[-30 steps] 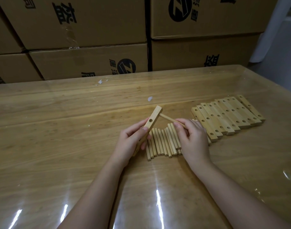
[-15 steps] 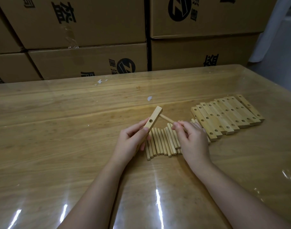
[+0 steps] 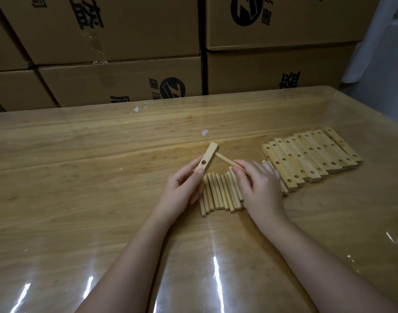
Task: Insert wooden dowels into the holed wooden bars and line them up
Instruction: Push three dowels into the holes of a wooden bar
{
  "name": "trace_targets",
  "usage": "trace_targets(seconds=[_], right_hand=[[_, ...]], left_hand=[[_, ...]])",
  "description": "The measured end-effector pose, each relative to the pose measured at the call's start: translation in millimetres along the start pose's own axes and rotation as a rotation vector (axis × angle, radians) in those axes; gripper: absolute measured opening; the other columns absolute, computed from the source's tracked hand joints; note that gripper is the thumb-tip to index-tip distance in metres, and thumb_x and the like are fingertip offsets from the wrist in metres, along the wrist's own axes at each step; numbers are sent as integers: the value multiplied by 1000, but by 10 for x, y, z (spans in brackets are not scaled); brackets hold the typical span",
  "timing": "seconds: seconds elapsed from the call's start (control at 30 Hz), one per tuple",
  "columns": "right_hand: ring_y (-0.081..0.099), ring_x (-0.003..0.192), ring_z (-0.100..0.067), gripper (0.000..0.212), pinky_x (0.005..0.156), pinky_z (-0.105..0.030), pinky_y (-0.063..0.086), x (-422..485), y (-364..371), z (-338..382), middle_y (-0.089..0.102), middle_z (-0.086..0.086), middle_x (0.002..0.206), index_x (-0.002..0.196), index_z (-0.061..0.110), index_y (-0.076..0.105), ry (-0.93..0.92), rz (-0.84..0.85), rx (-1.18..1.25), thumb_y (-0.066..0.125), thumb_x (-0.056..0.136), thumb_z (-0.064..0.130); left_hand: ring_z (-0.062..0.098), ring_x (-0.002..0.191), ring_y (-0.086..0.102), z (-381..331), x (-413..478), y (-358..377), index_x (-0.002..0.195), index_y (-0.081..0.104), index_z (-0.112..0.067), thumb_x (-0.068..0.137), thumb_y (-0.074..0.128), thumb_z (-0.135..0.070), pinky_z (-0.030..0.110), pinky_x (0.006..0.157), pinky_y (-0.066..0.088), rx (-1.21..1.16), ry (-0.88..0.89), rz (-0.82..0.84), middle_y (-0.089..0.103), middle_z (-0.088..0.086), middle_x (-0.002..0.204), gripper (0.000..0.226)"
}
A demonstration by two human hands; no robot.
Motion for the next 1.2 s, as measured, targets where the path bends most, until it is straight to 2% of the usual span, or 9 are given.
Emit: trace_targets(seconds=[0.17, 0.3, 0.43, 0.63, 0.87, 1.0, 1.07, 1.2], right_hand=[[54, 85, -21, 20, 80, -38, 33, -1, -3, -47, 68, 1, 87, 105, 13, 69, 25, 38, -55, 56, 92, 21], [56, 90, -22, 21, 82, -37, 32, 2, 5, -67, 70, 0, 92, 105, 13, 69, 33, 49, -53, 56, 92, 22], [57, 91, -21, 20, 81, -36, 32, -4, -6, -92, 70, 0, 94, 104, 13, 69, 38, 48, -48, 56, 92, 22], [58, 88, -21, 20, 81, -36, 32, -16, -15, -91, 71, 0, 93, 104, 13, 70, 36, 50, -25, 56, 92, 21], [57, 80, -17, 19, 80, -35, 32, -27, -37, -85, 69, 1, 82, 103, 12, 70, 41, 51, 15, 57, 91, 20], [49, 74, -9, 20, 83, -35, 34, -31, -24, -79, 58, 11, 73, 103, 13, 70, 41, 74, 26, 56, 92, 20], [48, 72, -8, 19, 84, -38, 37, -29, -15, -79, 51, 17, 69, 103, 13, 70, 39, 85, 38, 56, 92, 20], [50, 69, -10, 18, 84, -39, 39, -26, -3, -92, 51, 16, 66, 101, 13, 70, 43, 90, 60, 55, 92, 20]], left_hand=[[10, 49, 40, 9, -1, 0, 121, 59, -50, 97, 51, -24, 16, 51, 39, 73, 6, 17, 49, -2, 60, 36], [7, 49, 42, 17, -13, -1, 127, 56, -43, 98, 51, -24, 16, 53, 41, 143, 7, 11, 49, -1, 61, 35], [8, 48, 41, -2, -22, 11, 121, 55, -50, 98, 50, -24, 17, 52, 40, 193, 20, 10, 47, 8, 63, 35], [9, 48, 42, -2, -30, 8, 119, 54, -52, 98, 51, -26, 17, 52, 40, 244, 18, 11, 47, 7, 61, 34], [5, 45, 42, 22, -26, 4, 122, 53, -47, 97, 52, -26, 15, 48, 38, 276, 14, 4, 48, 1, 58, 33], [3, 46, 44, 58, -39, -27, 121, 54, -50, 96, 53, -28, 16, 49, 40, 288, 1, 11, 48, -4, 57, 33], [3, 46, 44, 72, -35, -34, 125, 54, -46, 96, 53, -28, 16, 49, 40, 290, -10, 19, 49, -6, 57, 33], [4, 46, 44, 62, -25, -27, 128, 55, -40, 97, 51, -27, 16, 49, 39, 266, -16, 31, 49, 0, 60, 34]])
Point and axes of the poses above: each hand's wrist, its own x-axis towards the middle knuckle, its own y-axis out of the palm, z = x × y, the point moved 9 cm from there along x, towards the middle knuckle
